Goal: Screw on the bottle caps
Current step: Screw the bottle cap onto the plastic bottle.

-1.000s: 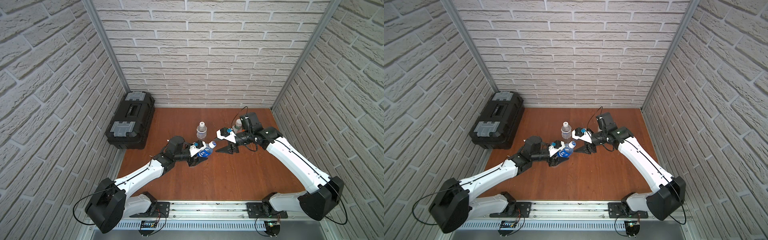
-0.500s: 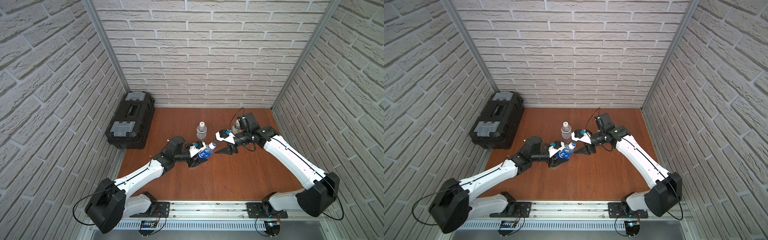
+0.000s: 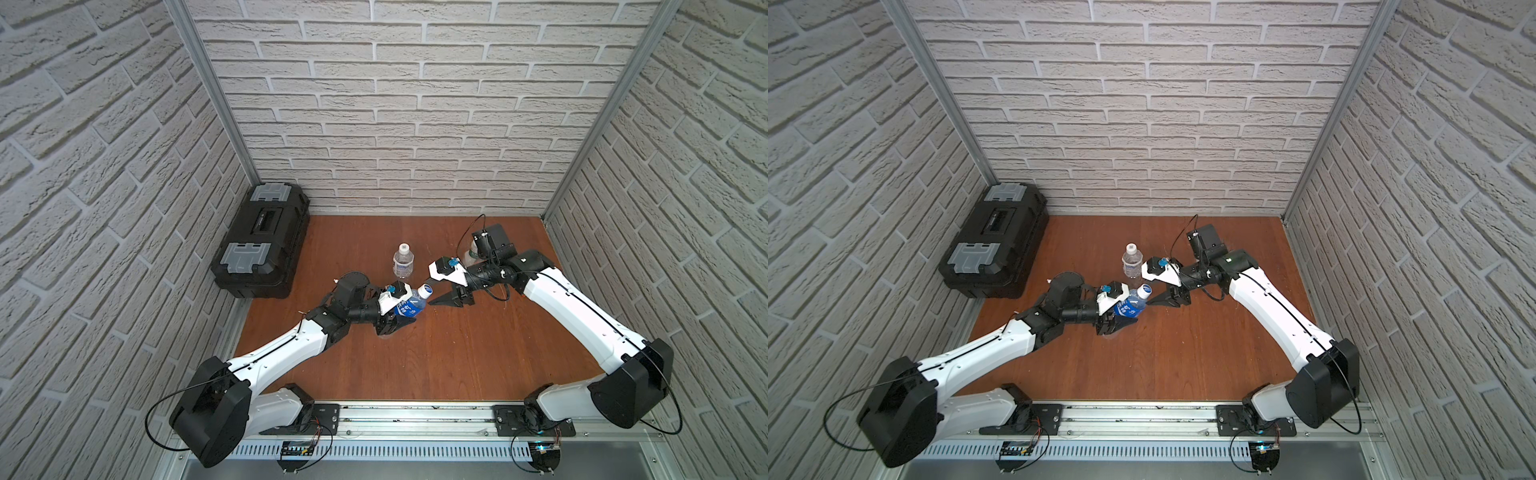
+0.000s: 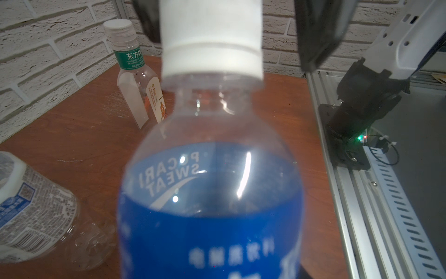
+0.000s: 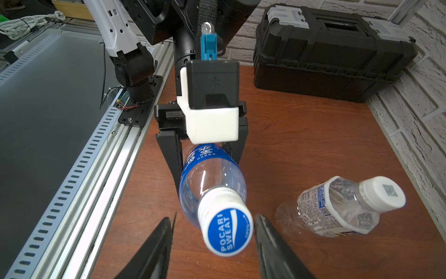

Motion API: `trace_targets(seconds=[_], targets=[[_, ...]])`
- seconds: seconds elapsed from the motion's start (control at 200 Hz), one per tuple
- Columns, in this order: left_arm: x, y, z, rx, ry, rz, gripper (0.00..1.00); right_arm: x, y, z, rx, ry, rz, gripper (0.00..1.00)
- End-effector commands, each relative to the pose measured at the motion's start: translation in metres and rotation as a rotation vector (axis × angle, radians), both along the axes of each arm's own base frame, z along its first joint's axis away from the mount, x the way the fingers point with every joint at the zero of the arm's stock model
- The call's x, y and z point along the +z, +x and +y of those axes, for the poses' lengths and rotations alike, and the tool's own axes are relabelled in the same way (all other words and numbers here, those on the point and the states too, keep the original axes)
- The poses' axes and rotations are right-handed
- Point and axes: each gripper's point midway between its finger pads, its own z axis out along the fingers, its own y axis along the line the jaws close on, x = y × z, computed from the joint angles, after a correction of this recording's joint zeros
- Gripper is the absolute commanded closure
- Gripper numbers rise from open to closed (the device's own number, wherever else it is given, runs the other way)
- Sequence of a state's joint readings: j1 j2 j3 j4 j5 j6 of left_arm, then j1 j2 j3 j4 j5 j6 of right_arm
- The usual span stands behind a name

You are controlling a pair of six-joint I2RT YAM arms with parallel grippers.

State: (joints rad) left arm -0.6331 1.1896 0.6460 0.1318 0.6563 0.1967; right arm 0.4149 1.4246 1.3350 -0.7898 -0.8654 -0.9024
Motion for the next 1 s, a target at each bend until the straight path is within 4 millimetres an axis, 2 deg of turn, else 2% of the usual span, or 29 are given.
trace_targets(seconds=[0.0,0.425,0.675,0.76,0.875,0.94,0.995], targets=[[0.021,0.0,-0.002,-0.016,-0.054,-0.048,0.42,0.015,0.003,0.003,0.007,0.038,-0.006,0.46],[0.019,-0.001,-0.004,-0.022,-0.054,-0.044,0.42,0.022,-0.003,0.011,0.067,0.107,0.068,0.53],[0.027,-0.002,-0.004,-0.013,-0.07,-0.068,0.42,0.005,0.003,0.012,0.028,0.073,0.155,0.68],[0.033,-0.001,-0.004,0.006,-0.085,-0.096,0.42,-0.001,0.007,0.012,-0.01,0.058,0.201,0.74],[0.041,0.01,-0.002,0.099,-0.105,-0.171,0.42,-0.011,0.016,0.014,-0.119,0.053,0.31,0.84],[0.044,0.017,0.001,0.17,-0.093,-0.23,0.43,-0.012,0.016,0.018,-0.205,0.075,0.418,0.87],[0.045,0.021,0.002,0.228,-0.067,-0.298,0.43,-0.014,0.024,0.019,-0.343,0.089,0.475,0.88]])
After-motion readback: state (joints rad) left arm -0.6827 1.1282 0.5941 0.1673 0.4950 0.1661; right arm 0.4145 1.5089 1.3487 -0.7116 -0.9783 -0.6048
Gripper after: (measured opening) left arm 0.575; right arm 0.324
